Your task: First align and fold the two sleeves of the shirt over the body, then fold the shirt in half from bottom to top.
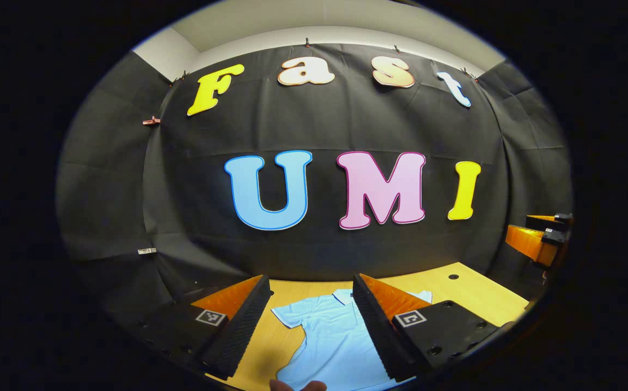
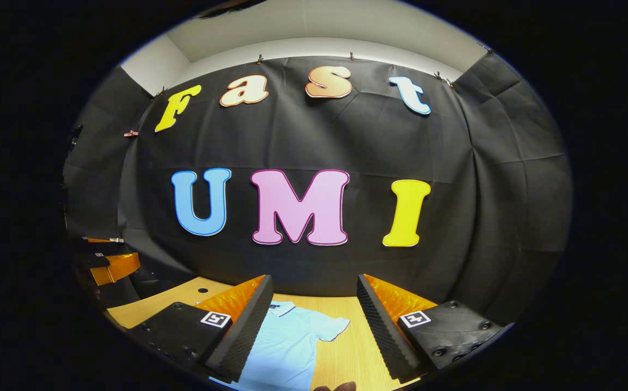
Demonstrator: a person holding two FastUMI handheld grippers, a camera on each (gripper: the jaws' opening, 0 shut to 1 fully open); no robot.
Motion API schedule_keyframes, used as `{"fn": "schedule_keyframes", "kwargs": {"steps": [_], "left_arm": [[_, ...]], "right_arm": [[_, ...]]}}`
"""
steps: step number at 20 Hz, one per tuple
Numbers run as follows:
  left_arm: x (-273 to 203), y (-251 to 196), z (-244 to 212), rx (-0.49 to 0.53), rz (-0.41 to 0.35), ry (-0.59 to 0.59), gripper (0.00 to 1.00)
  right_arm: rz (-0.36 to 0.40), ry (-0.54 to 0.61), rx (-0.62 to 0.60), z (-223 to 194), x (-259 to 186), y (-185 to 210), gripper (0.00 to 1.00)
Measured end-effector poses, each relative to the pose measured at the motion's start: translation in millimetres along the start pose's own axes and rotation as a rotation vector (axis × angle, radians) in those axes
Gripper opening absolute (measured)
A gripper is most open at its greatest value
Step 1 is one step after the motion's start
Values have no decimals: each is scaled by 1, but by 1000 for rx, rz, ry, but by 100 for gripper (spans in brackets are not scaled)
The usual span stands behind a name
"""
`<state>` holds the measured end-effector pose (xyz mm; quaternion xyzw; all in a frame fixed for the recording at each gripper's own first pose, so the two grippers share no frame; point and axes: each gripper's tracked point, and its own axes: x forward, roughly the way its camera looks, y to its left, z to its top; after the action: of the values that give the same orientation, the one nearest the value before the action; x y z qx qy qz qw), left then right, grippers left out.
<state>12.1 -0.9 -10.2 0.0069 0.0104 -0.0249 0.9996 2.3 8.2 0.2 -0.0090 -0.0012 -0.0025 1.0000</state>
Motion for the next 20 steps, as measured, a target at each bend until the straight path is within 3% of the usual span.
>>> {"fn": "schedule_keyframes", "kwargs": {"steps": [7,12,16,20], "left_arm": [[5,5,-5,5,-6,9,97],[7,5,-8,12,-10,16,97],[9,4,-18,7,-10,47,97],[8,3,-29,7,8,82,97]], "right_arm": [[12,23,5,0,3,4,97],[8,141,19,-23,42,-6,97],[-5,271,12,-93,115,-17,97],[-66,459,37,-191,189,-42,98]]}}
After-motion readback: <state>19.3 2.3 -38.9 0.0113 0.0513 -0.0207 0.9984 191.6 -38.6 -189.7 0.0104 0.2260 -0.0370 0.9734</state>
